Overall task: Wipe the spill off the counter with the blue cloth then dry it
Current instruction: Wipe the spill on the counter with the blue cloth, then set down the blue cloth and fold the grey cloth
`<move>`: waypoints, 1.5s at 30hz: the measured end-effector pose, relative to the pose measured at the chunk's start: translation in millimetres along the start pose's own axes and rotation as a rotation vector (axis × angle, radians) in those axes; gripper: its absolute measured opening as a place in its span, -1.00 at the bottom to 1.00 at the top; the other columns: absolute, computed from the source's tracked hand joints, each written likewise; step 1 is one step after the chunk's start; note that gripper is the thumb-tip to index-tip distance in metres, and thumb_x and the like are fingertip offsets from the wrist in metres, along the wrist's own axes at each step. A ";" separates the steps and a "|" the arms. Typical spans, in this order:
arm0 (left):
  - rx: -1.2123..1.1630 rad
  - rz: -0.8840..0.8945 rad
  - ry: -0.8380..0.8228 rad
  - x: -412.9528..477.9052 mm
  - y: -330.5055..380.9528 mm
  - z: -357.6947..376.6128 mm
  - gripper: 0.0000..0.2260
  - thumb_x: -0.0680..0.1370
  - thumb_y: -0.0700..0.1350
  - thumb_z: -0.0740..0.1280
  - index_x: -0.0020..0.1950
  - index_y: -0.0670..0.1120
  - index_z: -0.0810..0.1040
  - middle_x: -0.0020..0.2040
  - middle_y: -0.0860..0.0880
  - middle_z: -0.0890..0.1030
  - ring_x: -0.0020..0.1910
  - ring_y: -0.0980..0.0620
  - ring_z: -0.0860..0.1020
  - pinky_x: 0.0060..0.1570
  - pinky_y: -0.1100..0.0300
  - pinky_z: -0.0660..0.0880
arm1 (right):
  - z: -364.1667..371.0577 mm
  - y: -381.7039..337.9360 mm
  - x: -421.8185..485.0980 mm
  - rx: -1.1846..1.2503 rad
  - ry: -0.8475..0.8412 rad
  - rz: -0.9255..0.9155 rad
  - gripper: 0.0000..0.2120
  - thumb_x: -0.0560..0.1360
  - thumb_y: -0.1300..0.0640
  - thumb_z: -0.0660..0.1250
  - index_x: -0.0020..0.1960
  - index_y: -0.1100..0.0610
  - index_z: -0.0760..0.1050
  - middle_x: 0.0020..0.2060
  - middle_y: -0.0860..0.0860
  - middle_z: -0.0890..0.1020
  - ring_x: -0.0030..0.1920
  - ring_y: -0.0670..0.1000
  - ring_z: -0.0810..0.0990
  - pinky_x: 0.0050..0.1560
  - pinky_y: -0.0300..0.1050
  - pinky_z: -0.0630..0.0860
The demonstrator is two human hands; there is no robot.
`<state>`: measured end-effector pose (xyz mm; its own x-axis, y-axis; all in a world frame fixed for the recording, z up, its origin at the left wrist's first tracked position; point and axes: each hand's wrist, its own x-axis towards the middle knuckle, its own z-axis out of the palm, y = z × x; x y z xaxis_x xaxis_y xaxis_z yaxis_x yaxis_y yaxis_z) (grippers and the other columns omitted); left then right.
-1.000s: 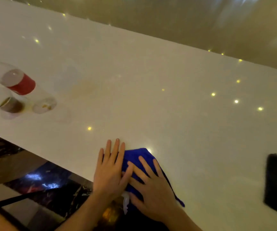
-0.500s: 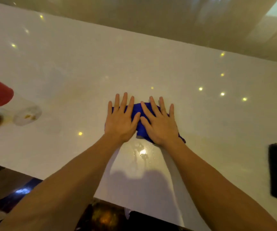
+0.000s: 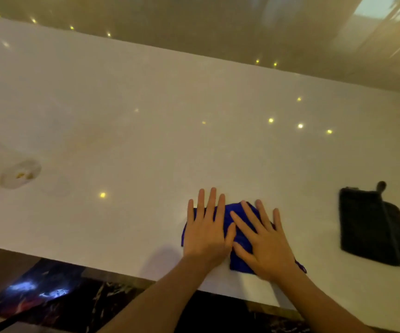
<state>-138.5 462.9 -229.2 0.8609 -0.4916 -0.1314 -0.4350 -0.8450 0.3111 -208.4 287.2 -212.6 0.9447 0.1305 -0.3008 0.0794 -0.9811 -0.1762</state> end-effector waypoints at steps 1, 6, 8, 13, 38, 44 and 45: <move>0.002 0.017 -0.011 26.3 5.4 -3.6 -0.38 0.64 0.22 -0.04 0.62 -0.07 0.03 0.64 -0.12 0.01 0.61 -0.17 -0.13 0.53 -0.20 -0.15 | -6.8 14.4 13.3 0.020 0.002 0.068 -0.33 0.62 -0.41 -0.21 0.67 -0.18 -0.05 0.68 -0.02 0.05 0.67 0.13 -0.17 0.60 0.34 -0.15; 0.001 0.026 -0.138 115.8 -5.9 -30.5 -0.33 0.62 0.31 -0.16 0.62 -0.04 -0.16 0.63 -0.05 -0.19 0.59 -0.13 -0.25 0.51 -0.13 -0.27 | -35.6 38.4 80.2 0.085 -0.001 0.237 -0.21 0.49 -0.50 -0.30 0.64 -0.21 -0.27 0.67 -0.08 -0.23 0.65 0.17 -0.32 0.57 0.38 -0.29; -0.038 -0.028 -0.135 112.3 -16.4 -40.9 -0.36 0.61 0.31 -0.05 0.61 -0.01 0.10 0.64 -0.04 -0.03 0.59 -0.20 -0.12 0.49 -0.16 -0.12 | -40.2 38.0 78.0 0.264 0.041 0.378 -0.16 0.51 -0.51 -0.15 0.69 -0.14 -0.13 0.69 -0.06 -0.14 0.66 0.20 -0.21 0.57 0.36 -0.20; -0.136 -0.090 -0.036 95.8 0.9 -59.9 -0.88 0.57 -0.01 0.30 0.02 -0.03 0.47 0.09 -0.04 0.55 0.12 -0.13 0.44 0.04 0.04 0.31 | -50.4 37.8 51.7 0.516 0.140 0.527 -0.52 0.62 -0.14 0.34 0.39 0.16 0.44 0.23 0.15 0.56 0.20 0.19 0.52 0.13 0.03 0.51; -0.491 -0.153 -0.194 135.2 222.7 56.1 -0.57 0.62 -0.02 0.20 0.48 -0.08 0.37 0.47 -0.09 0.42 0.42 -0.10 0.42 0.49 0.16 0.14 | -11.8 236.9 -7.8 0.477 0.161 0.324 -0.55 0.63 0.04 0.29 0.48 0.17 0.50 0.47 0.19 0.51 0.48 0.26 0.45 0.46 0.21 0.40; -0.099 0.029 -0.255 34.4 220.7 81.7 -0.48 0.56 0.09 0.18 0.50 -0.05 0.37 0.50 -0.01 0.39 0.49 -0.05 0.34 0.55 -0.06 0.00 | 21.3 199.3 -63.4 0.124 -0.018 0.106 -0.51 0.59 -0.05 0.27 0.43 0.18 0.55 0.43 0.25 0.53 0.42 0.36 0.50 0.38 0.38 0.41; -0.048 0.058 -0.290 47.9 212.9 77.6 -0.46 0.59 0.10 0.14 0.56 -0.03 0.25 0.55 -0.01 0.29 0.56 -0.06 0.20 0.54 -0.12 -0.03 | 20.9 203.3 -49.5 0.106 0.026 0.081 -0.48 0.61 -0.05 0.21 0.48 0.19 0.50 0.47 0.25 0.49 0.47 0.36 0.44 0.44 0.38 0.35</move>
<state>-210.3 243.1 -242.3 0.7208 -0.5843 -0.3729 -0.4626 -0.8061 0.3690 -245.6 84.2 -253.1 0.9547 0.0464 -0.2939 -0.0302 -0.9675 -0.2509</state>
